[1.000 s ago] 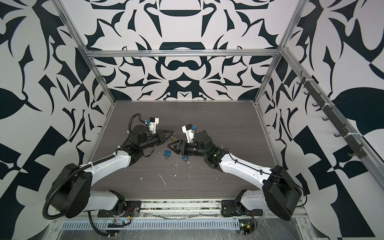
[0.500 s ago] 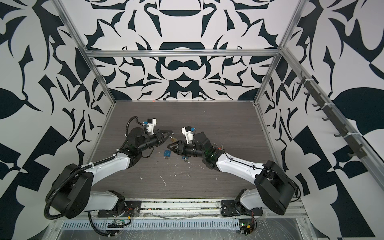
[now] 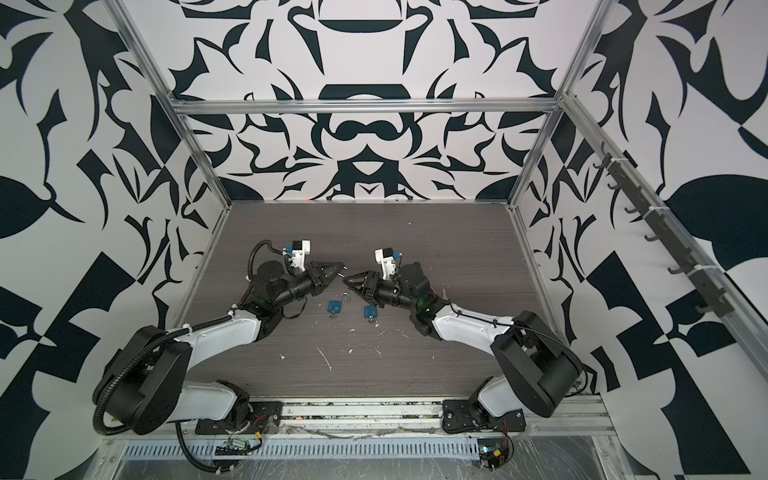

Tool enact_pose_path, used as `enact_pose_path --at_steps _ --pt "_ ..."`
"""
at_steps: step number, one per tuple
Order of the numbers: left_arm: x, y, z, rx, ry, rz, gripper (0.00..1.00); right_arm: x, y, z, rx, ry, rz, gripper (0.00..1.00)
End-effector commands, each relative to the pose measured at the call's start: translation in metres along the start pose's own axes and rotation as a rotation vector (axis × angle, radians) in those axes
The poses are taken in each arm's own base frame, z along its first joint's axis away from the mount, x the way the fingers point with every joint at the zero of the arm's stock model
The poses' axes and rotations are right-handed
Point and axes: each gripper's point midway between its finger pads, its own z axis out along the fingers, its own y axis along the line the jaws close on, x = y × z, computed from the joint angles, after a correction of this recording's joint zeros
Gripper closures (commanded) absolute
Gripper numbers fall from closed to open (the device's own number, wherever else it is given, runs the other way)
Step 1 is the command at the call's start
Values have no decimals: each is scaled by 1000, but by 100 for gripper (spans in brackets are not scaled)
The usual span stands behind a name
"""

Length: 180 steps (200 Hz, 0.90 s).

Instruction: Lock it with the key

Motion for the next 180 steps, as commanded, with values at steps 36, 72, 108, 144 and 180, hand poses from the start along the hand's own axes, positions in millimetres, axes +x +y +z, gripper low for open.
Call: enact_pose_path --at_steps 36,72,108,144,180 --pt "0 -10 4 109 0 -17 100 -8 31 0 -118 -5 -13 52" --pt "2 -9 6 145 5 -41 100 -19 25 -4 -115 -36 8 56" --pt "2 -9 2 139 -5 -33 100 -25 25 -3 -149 -41 46 58" --pt "3 -6 3 124 1 -35 100 -23 36 -5 -210 -48 34 59" --pt "3 -4 5 129 2 -41 100 -12 41 -5 -217 -12 -3 56"
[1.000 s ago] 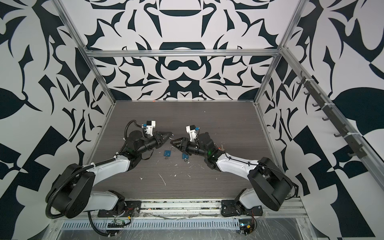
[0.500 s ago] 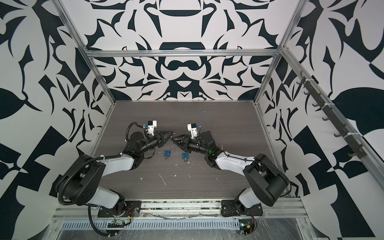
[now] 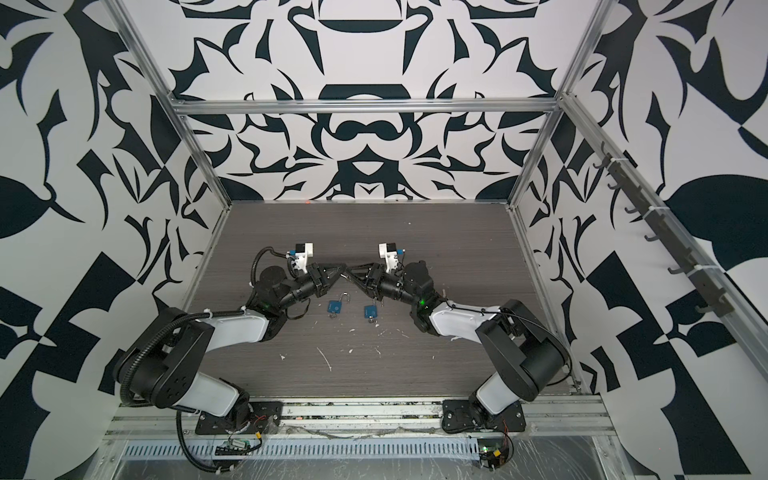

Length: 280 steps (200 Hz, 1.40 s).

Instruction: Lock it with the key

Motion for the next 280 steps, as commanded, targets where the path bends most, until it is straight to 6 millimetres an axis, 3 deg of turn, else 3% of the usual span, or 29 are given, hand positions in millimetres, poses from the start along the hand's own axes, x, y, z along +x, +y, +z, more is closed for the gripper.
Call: enact_pose_path --at_steps 1,67,106,190,229,280 --pt "-2 -13 -1 55 -5 23 100 11 29 -2 -90 31 -69 56" --pt "-1 -12 -1 39 -2 31 100 29 3 1 -69 68 -36 54" --pt "0 -15 -2 46 4 31 100 21 -8 0 -45 29 -18 54" --pt "3 -13 -4 51 10 30 100 -6 -9 0 -42 -22 4 56" --pt "7 -13 -1 59 24 28 100 -11 -9 5 -60 -29 18 61" --pt "10 -5 -2 56 18 9 100 -21 -6 6 -121 -54 49 76"
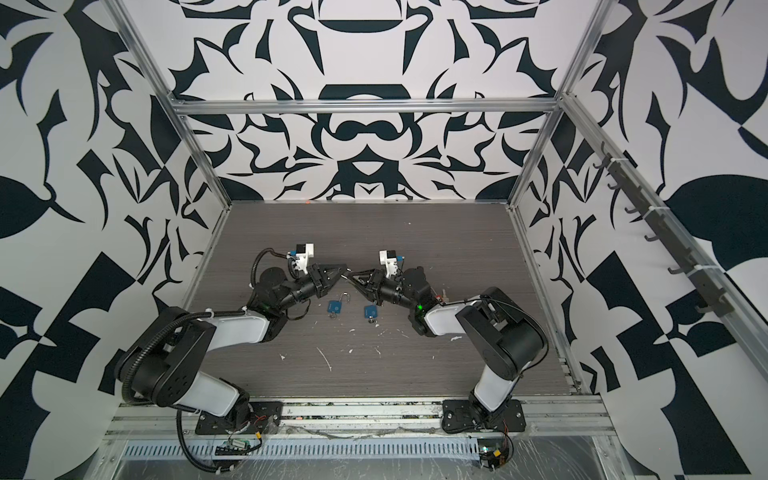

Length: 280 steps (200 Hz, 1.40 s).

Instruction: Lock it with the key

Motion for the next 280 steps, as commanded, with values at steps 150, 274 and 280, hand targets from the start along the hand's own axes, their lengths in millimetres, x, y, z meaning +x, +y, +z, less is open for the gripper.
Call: enact_pose_path --at_steps 150,274,280 --pt "-4 -32 -16 126 48 71 29 -14 39 -38 -109 60 -59 100" --pt "31 -52 -44 243 350 71 51 12 63 -63 11 460 -491 100" --pt "33 -52 -44 244 352 73 54 11 63 -62 7 455 -484 100"
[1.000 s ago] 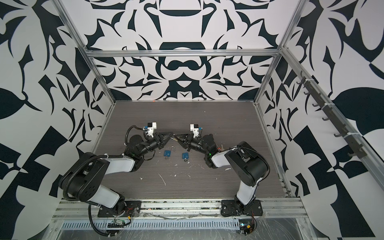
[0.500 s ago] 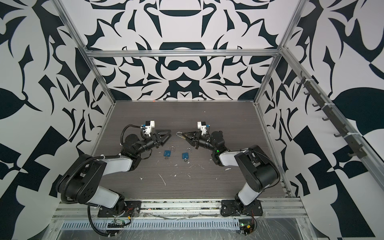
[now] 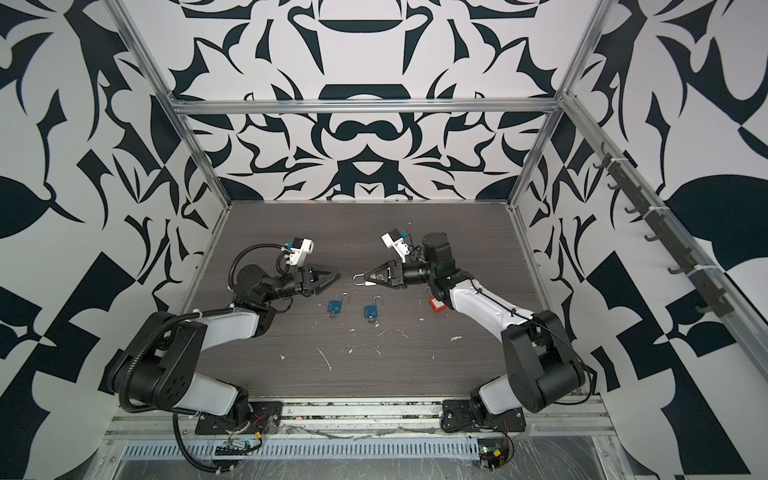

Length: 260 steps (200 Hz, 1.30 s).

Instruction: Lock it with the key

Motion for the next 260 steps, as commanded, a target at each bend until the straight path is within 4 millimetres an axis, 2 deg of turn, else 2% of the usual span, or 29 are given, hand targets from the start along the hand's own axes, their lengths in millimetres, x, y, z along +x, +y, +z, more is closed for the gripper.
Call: enact_pose_path --at_steps 1,26,75,129,195,260 --pt "16 -4 -1 33 48 14 55 1 8 -3 -14 31 -74 100" --pt "20 1 4 29 38 8 63 -7 3 0 -27 -4 -39 100" --pt "23 0 16 42 52 27 68 -20 -4 5 -72 -62 25 100" --pt "21 7 19 31 41 10 75 -21 -1 5 -98 -68 43 100" --pt "15 6 26 38 34 17 75 -14 1 5 -102 -56 42 100" --pt "15 17 35 27 44 -7 75 -9 8 6 -107 -48 38 100"
